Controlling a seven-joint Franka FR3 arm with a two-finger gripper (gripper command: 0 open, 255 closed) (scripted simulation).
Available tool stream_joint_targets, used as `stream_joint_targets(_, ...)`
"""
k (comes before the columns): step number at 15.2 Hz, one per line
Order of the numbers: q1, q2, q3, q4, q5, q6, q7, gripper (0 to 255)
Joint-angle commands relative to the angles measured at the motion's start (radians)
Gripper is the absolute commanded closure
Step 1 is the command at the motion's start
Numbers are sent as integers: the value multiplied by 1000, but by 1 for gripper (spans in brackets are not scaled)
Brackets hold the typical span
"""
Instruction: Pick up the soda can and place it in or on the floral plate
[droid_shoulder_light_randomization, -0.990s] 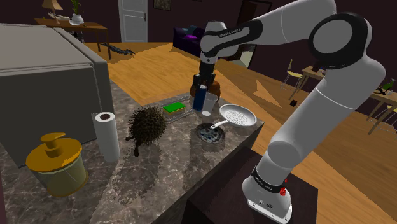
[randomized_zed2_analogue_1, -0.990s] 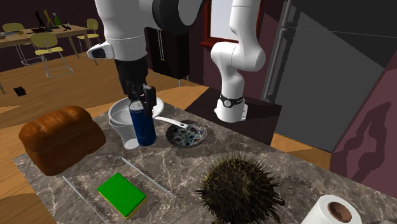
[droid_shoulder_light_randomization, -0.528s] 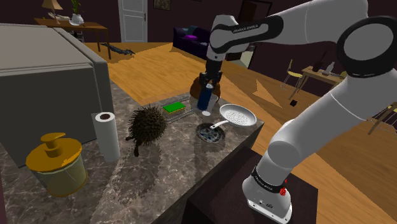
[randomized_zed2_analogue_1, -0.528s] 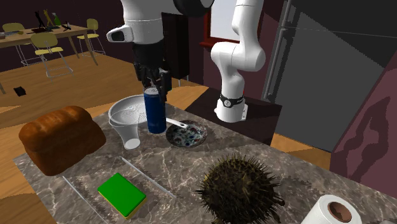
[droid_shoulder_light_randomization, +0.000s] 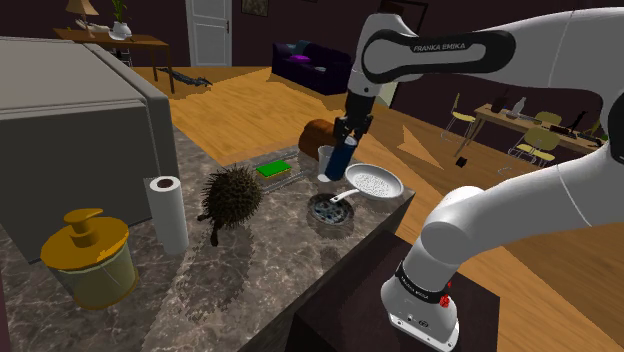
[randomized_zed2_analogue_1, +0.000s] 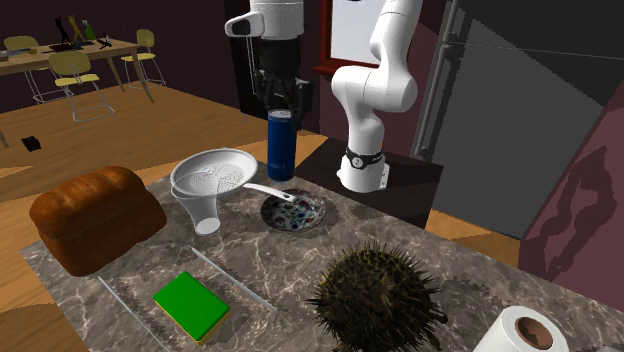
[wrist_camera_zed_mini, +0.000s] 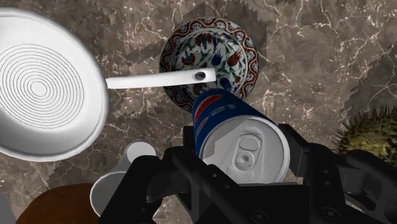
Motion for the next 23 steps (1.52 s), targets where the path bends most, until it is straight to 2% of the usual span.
stream_joint_targets(1,2,-52,10,-21,3,-32,10,255)
stream_joint_targets(23,-2,29,-4,-269,-8,298,11,255)
